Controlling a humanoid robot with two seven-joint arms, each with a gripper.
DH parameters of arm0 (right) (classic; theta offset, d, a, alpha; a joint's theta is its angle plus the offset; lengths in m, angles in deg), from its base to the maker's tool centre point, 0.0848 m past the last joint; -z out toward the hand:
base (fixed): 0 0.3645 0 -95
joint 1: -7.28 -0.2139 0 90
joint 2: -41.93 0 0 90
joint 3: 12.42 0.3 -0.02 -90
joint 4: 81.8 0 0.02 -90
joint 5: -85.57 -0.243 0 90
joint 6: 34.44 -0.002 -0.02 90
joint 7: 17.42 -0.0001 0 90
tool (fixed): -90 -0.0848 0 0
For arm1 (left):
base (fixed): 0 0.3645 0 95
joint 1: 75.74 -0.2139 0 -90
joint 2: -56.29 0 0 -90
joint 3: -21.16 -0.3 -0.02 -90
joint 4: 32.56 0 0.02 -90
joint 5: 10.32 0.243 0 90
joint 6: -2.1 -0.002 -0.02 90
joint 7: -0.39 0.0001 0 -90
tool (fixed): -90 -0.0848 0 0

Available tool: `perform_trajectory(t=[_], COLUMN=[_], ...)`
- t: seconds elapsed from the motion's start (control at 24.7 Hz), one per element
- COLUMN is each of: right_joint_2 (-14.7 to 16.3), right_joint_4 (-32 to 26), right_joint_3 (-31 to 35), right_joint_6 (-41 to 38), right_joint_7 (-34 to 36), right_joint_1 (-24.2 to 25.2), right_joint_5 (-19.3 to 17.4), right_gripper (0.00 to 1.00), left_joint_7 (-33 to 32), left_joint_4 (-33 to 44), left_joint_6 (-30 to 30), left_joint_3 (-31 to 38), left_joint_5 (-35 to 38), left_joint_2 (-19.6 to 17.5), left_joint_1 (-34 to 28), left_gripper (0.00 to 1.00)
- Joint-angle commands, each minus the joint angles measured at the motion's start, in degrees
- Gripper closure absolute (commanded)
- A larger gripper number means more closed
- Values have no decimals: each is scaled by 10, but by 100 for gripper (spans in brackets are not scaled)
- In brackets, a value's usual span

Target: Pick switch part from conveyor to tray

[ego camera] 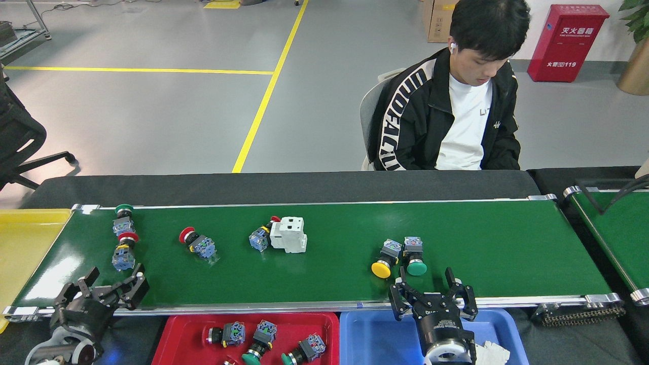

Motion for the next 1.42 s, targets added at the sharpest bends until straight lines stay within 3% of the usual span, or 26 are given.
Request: perform_trajectory(t=[0.0, 0.12, 0.24, 0.28, 0.32, 0.53, 0.61, 0.81, 0.97, 1.01, 1.05, 1.09, 1.25, 1.38], right_joint_2=[-4, 1, 5, 4, 4, 5, 8, 45, 41, 37, 33, 27, 21, 18], right_joint_4=[21, 50, 95, 96, 96, 71, 28, -142, -185, -185, -183, -182, -182, -182], right_joint_3=[-8, -35, -55, -54, -54, -54, -54, -55, -71, -94, -114, -132, -149, -143], right_joint_6=[4, -7, -46, -61, -72, -97, -113, -206, -328, -341, -335, -322, -309, -301], right_joint_7=[-1, -9, -12, -10, -9, -8, -9, -9, -11, -12, -17, -23, -46, -46], right_joint_1=[-28, -59, -88, -90, -90, -87, -72, 33, 80, 85, 86, 89, 93, 92], right_joint_5=[0, -6, -8, -11, -17, -26, -26, -26, -23, -21, -21, -21, -23, -23], right_gripper=[10, 39, 83, 91, 92, 94, 94, 93, 86, 65, 23, 1, 1, 1], left_joint_7=[26, 67, 95, 96, 97, 100, 100, 95, 92, 93, 94, 93, 93, 93], left_joint_4=[-36, -106, -160, -166, -167, -166, -165, -130, -5, 47, 91, 138, 275, 319], left_joint_6=[-39, -60, -24, -14, -13, -2, 3, 61, 143, 177, 215, 247, 265, 265], left_joint_3=[-28, -85, -111, -107, -109, -108, -108, -98, -59, -43, -32, -23, -46, -126], left_joint_5=[1, 0, -7, -6, -7, -10, -17, -74, -136, -145, -151, -152, -137, -92], left_joint_2=[-18, -47, -78, -81, -81, -83, -84, -107, -142, -142, -142, -134, -110, -102], left_joint_1=[29, 61, 85, 88, 89, 87, 86, 65, -48, -95, -133, -173, -276, -288], left_gripper=[0, 7, 56, 84, 96, 100, 100, 100, 99, 98, 98, 98, 97, 97])
